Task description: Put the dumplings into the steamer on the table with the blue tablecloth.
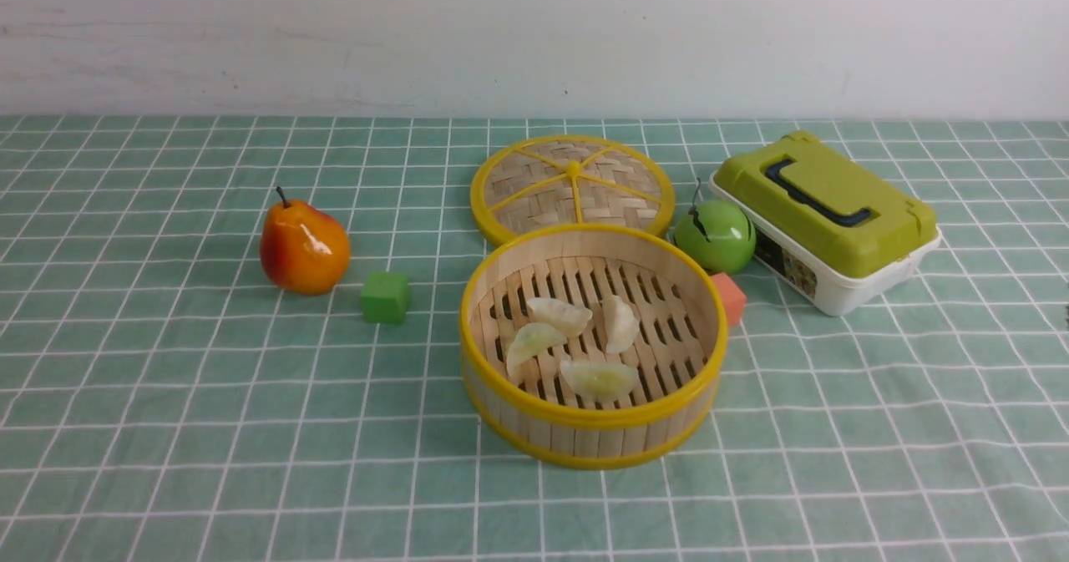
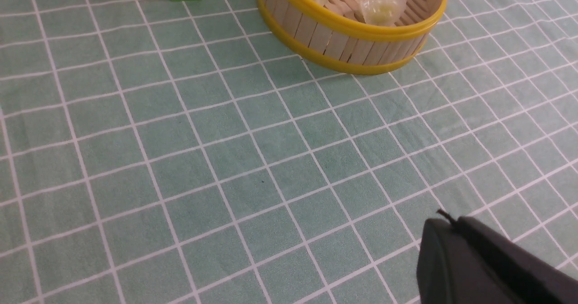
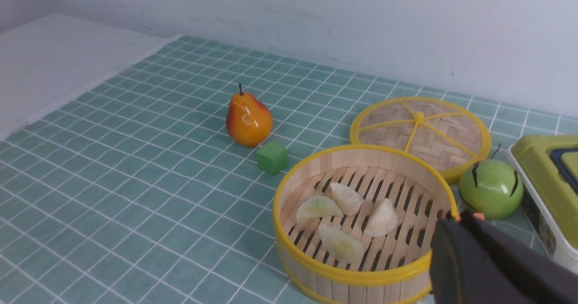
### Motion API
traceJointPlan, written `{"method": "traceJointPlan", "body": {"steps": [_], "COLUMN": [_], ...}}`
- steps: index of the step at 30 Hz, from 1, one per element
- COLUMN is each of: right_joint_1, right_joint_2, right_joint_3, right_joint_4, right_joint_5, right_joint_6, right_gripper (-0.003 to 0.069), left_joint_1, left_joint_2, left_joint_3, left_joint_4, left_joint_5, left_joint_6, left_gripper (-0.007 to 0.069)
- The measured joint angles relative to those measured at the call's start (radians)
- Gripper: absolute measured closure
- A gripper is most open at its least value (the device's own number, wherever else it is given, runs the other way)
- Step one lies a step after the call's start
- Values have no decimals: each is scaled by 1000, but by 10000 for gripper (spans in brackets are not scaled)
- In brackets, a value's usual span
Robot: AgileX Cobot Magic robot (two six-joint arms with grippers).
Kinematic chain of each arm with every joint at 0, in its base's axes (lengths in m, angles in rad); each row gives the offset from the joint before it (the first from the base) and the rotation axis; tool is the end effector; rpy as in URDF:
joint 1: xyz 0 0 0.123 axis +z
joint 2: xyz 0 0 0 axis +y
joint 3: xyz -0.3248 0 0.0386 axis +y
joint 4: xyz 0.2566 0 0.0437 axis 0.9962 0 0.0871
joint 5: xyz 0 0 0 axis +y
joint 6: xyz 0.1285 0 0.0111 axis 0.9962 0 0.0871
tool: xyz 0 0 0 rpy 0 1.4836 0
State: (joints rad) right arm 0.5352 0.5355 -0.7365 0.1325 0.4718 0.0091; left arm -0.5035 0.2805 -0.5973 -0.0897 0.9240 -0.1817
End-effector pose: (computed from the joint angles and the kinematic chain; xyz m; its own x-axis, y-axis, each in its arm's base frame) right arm 0.0904 0.0626 0.3928 -0.2239 0.0146 -0.9745 -0.5358 0.8334 0.1355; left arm 0.0310 -0.0276 0.3076 -0.5469 0.0352 -0.8365 0.4195 0.8762 -0.2374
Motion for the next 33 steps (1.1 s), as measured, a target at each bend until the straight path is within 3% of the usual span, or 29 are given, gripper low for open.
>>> {"method": "traceJointPlan", "body": {"steps": [14, 20, 23, 27, 33], "right_joint_1": [0, -9, -58, -196, -348], "right_joint_2": [-46, -66, -123, -255, -435], "right_joint_3": [16, 156, 308, 542, 698], "right_joint_4": [-33, -101, -104, -80, -80], "right_joint_5": [86, -80, -223, -394, -414], "right_joint_6": [1, 2, 3, 3, 6], "right_gripper": [673, 680, 680, 680, 680], "left_joint_1": [0, 0, 0, 0, 0], "left_joint_2": [0, 0, 0, 0, 0], "left_joint_3": [0, 0, 0, 0, 0], "left_joint_4": [0, 0, 0, 1, 1], "left_joint_5": [1, 1, 1, 1, 1], "left_joint_6": [0, 0, -1, -1, -1], "left_gripper": [621, 619, 617, 612, 607]}}
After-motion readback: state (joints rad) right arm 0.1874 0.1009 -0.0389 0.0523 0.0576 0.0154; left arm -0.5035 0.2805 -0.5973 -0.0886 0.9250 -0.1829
